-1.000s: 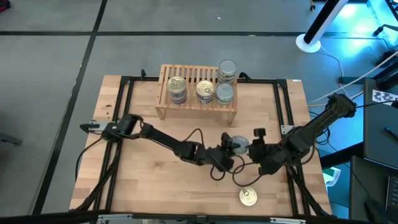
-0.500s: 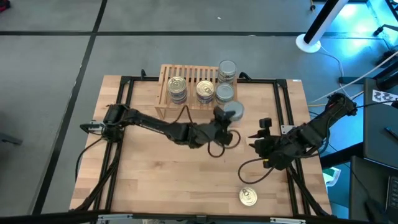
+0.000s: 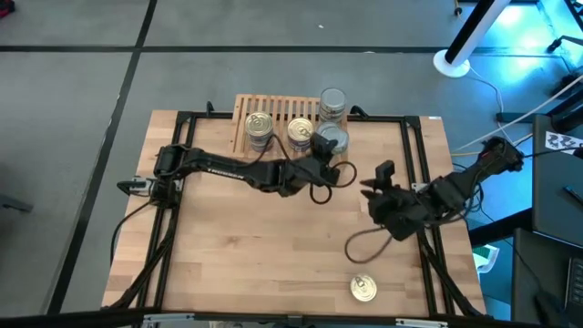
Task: Stack canned seafood by type on shelf
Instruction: Stack the green tuna can on top of the green tuna can on the shelf
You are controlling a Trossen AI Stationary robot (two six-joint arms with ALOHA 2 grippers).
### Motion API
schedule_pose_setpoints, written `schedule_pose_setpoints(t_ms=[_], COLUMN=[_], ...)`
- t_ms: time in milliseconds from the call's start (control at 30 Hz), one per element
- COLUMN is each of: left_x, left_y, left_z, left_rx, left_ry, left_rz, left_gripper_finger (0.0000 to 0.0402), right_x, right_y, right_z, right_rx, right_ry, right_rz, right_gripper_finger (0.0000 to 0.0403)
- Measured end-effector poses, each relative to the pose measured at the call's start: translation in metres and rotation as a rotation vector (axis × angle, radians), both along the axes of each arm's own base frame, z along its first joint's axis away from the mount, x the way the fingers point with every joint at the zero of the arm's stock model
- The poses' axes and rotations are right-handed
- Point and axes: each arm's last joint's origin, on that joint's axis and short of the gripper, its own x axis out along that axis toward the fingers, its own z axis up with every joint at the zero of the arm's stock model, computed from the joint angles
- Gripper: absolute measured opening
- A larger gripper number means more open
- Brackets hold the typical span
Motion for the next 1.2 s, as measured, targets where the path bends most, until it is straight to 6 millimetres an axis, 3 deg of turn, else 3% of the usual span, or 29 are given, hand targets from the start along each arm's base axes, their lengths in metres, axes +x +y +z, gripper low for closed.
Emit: schedule_pose_setpoints(t_ms=[267, 633, 1200], left_x=[0.0, 0.0, 0.0], left_y=[0.006, 0.014, 0.014], left_z=[0.0, 0.0, -0.001], left_rx=[-0.001, -0.001, -0.001], left_ry=[0.001, 0.002, 0.008], left_rz=[0.012, 0.03, 0.03], left_gripper_finger=[0.0139, 0.0146, 0.0152], right_x=[0.021, 0.048, 0.057], right_y=[-0.038, -0.08, -0.128], right_z=[0.002, 0.01, 0.015], right_rx=[-0.03, 0.007, 0.16], right_ry=[-0.009, -0.007, -0.065], right_rz=[-0.15, -0.046, -0.035], right_gripper_finger=[0.0136, 0.0136, 0.0136])
